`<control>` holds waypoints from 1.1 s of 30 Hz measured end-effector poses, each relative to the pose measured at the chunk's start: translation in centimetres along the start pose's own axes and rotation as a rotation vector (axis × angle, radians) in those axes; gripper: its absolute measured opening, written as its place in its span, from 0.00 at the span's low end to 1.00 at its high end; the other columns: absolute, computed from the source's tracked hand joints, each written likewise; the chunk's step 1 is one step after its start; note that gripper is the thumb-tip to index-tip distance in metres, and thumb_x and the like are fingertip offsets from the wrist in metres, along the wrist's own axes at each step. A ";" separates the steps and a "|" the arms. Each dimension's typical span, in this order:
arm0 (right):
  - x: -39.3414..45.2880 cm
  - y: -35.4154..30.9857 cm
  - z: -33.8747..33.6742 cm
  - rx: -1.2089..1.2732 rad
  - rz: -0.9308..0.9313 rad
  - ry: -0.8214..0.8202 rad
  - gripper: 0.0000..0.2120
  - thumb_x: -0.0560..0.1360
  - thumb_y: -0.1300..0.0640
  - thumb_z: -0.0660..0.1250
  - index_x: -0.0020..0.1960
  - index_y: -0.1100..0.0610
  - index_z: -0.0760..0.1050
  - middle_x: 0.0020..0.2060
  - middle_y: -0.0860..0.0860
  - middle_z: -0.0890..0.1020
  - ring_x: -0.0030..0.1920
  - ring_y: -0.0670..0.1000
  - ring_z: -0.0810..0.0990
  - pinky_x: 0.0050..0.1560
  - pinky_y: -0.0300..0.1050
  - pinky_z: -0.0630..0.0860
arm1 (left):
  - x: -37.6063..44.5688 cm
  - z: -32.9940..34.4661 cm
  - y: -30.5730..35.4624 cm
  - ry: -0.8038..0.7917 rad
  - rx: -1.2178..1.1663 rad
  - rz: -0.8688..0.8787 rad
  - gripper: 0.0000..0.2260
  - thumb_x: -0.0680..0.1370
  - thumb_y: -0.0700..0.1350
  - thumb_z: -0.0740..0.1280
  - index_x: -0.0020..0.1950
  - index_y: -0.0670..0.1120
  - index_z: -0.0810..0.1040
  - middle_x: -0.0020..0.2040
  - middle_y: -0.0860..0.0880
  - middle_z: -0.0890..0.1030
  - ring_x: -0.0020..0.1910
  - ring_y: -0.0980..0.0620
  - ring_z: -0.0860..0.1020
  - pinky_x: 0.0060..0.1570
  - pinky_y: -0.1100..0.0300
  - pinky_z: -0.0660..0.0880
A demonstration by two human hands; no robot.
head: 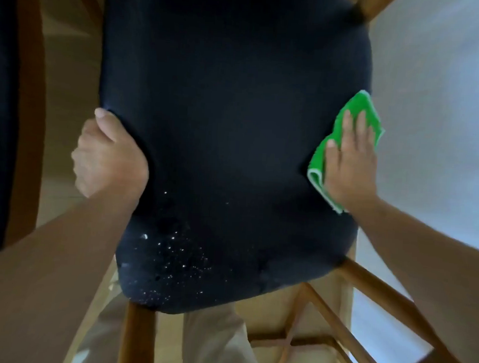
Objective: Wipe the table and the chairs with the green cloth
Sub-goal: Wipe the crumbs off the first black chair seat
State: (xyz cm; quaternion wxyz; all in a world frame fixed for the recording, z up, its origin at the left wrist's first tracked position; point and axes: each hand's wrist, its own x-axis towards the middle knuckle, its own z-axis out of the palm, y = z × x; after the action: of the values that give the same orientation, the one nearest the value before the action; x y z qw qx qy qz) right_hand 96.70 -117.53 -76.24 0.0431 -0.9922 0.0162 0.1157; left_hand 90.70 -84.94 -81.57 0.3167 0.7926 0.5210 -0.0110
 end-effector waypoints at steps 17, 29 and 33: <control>-11.6 -16.5 3.8 -0.176 -0.310 -0.195 0.33 0.79 0.41 0.42 0.78 0.57 0.42 0.78 0.61 0.47 0.75 0.69 0.46 0.70 0.72 0.46 | 0.6 -5.3 0.3 -0.575 -0.424 -0.207 0.16 0.79 0.63 0.59 0.41 0.55 0.78 0.48 0.52 0.82 0.51 0.50 0.80 0.56 0.51 0.77; -6.7 -16.0 3.1 -0.285 -1.089 -0.164 0.29 0.78 0.39 0.51 0.77 0.44 0.54 0.77 0.49 0.56 0.76 0.60 0.58 0.70 0.67 0.55 | -2.2 -7.9 -6.9 -0.601 -0.368 -0.377 0.17 0.81 0.58 0.60 0.46 0.49 0.83 0.49 0.43 0.85 0.51 0.44 0.82 0.53 0.50 0.77; -4.2 -20.2 3.6 -0.203 -0.544 -0.029 0.30 0.80 0.43 0.47 0.79 0.52 0.49 0.78 0.57 0.54 0.76 0.66 0.52 0.70 0.70 0.48 | -4.6 -8.0 -10.7 -0.580 -0.335 -0.593 0.25 0.83 0.60 0.50 0.48 0.47 0.81 0.46 0.44 0.84 0.46 0.47 0.81 0.44 0.54 0.74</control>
State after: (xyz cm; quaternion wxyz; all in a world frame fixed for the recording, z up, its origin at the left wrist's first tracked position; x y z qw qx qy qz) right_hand 92.62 -96.97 -77.15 -0.0267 -0.9576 -0.2628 0.1153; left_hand 77.15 -81.83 -78.81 0.5570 0.5107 0.6099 -0.2386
